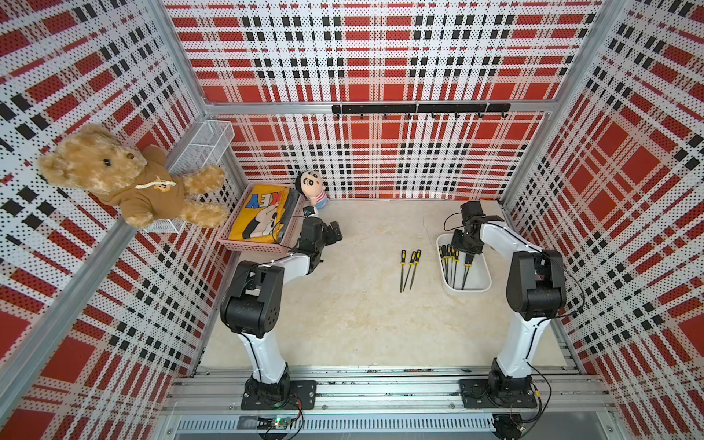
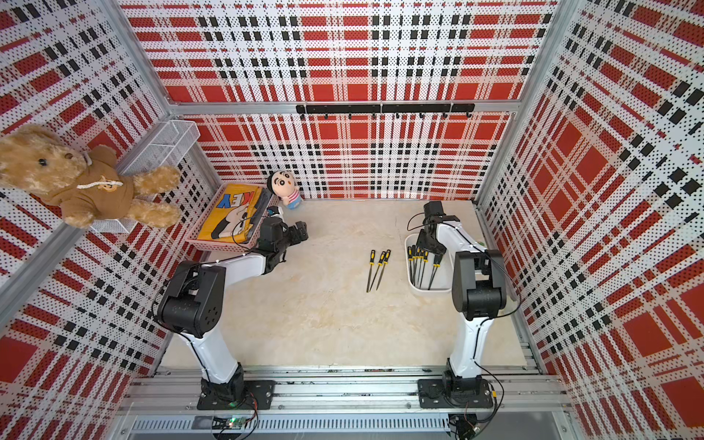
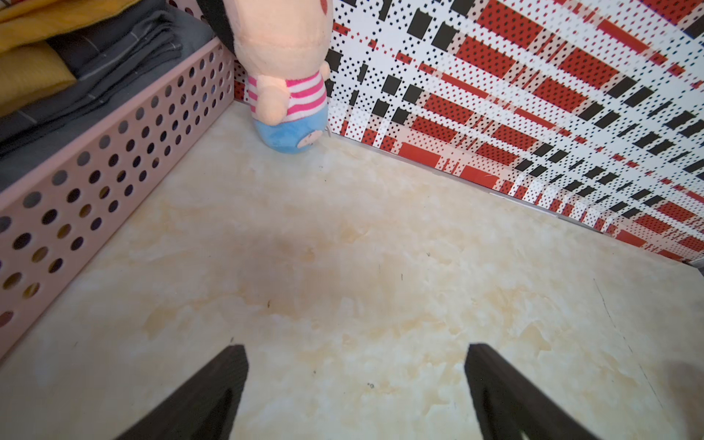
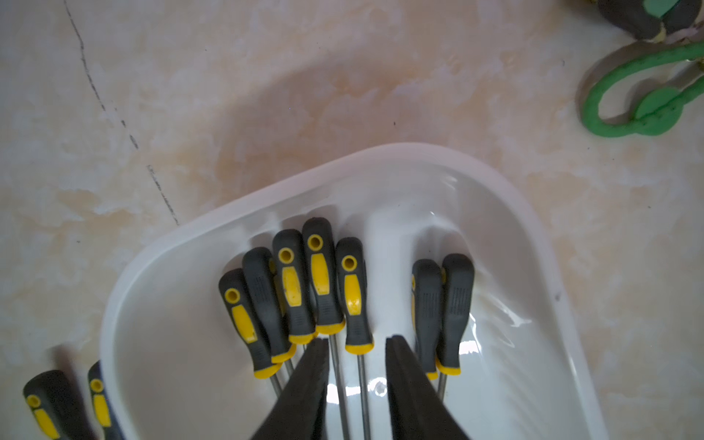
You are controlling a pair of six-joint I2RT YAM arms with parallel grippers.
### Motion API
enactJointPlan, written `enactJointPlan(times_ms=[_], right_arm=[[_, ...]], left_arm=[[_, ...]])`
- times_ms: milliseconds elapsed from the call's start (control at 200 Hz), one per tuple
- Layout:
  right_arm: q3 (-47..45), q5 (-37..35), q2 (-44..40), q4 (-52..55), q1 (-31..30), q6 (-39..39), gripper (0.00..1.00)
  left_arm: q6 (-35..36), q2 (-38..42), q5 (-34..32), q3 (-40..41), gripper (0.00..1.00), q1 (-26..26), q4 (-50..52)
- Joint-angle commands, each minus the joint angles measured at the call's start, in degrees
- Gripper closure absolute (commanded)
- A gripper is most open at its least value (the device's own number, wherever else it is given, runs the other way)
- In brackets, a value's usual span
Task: Take the file tool out of the storage box
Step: Pick up the file tool from the storage box.
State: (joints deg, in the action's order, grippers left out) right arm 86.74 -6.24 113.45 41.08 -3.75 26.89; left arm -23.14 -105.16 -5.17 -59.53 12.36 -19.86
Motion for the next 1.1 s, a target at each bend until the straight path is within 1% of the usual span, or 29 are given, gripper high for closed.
enactJointPlan(times_ms=[0, 356, 681, 872, 907, 997, 1092], right_arm=[[0.79, -0.58, 2.45, -0.01, 0.32, -1.66, 0.67], [0.14, -0.26, 5.82, -1.52, 0.50, -2.07, 0.67], [-2.03, 0.14, 7.33, -2.53, 0.98, -2.45, 0.75], [-2.78, 0.68, 7.68, -2.76, 1.69, -2.18, 0.73], [-3.08, 0.85, 7.51, -3.01, 1.85, -2.11, 0.74], [-3.63, 0.92, 6.63, -3.64, 1.90, -1.99, 0.83], [-2.95, 1.04, 4.99, -3.55, 1.89, -2.32, 0.86]], left_arm=[[0.01, -0.48, 0.04, -0.72, 0.04, 0.10, -0.01], [0.14, -0.04, -0.28, -0.49, 0.04, 0.00, 0.21], [0.15, 0.05, -0.36, -0.32, 0.04, -0.27, 0.17], [0.11, -0.13, -0.03, -0.78, 0.04, -0.31, 0.25], [0.02, -0.02, -0.10, -0.90, 0.04, -0.27, 0.21], [0.06, -0.13, 0.00, -0.99, 0.04, -0.31, 0.25], [0.04, -0.26, 0.13, -1.21, 0.04, -0.32, 0.30]])
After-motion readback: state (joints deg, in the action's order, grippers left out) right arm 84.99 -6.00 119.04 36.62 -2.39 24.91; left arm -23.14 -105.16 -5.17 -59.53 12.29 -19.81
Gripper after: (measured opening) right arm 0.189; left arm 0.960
